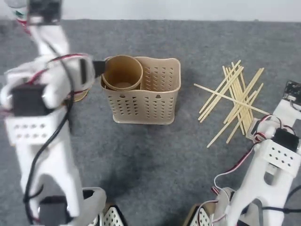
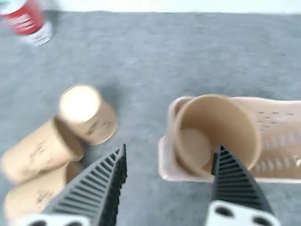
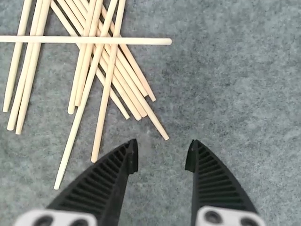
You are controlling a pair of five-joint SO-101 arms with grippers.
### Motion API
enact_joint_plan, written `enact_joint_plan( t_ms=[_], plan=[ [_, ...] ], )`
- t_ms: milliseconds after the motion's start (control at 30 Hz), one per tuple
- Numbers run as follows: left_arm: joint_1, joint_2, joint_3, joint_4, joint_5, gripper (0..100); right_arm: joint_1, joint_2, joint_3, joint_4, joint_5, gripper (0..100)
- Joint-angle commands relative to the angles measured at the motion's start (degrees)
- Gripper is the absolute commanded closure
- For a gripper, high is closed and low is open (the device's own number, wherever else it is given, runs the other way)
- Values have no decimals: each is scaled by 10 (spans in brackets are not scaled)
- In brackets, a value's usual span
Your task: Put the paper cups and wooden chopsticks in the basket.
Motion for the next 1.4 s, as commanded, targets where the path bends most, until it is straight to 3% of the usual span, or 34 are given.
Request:
enact_joint_plan(
  t_ms=[0, 100, 200, 333, 500, 633, 800, 1133, 1367],
  plan=[
    [-67, -63, -11, 84, 29, 721, 5, -5, -35, 34, 30, 818],
    [-83, -108, 50, 140, 33, 721, 5, -5, -69, 76, 38, 818],
    [-94, -186, 190, 115, 33, 721, 5, -5, -97, 100, 39, 818],
    [-120, -324, 433, 0, 33, 721, 2, -5, -111, 94, 83, 818],
    [-177, -500, 767, -224, 33, 721, -36, -3, -120, 52, 189, 818],
    [-184, -590, 936, -344, 36, 721, -78, 9, -136, 21, 268, 818],
    [-181, -636, 1017, -352, 91, 721, -129, 88, -142, -21, 383, 818],
    [-139, -697, 1057, -335, 89, 721, -139, 414, -360, -46, 395, 819],
    [-136, -722, 1068, -335, 89, 721, -145, 578, -505, 7, 445, 847]
  ],
)
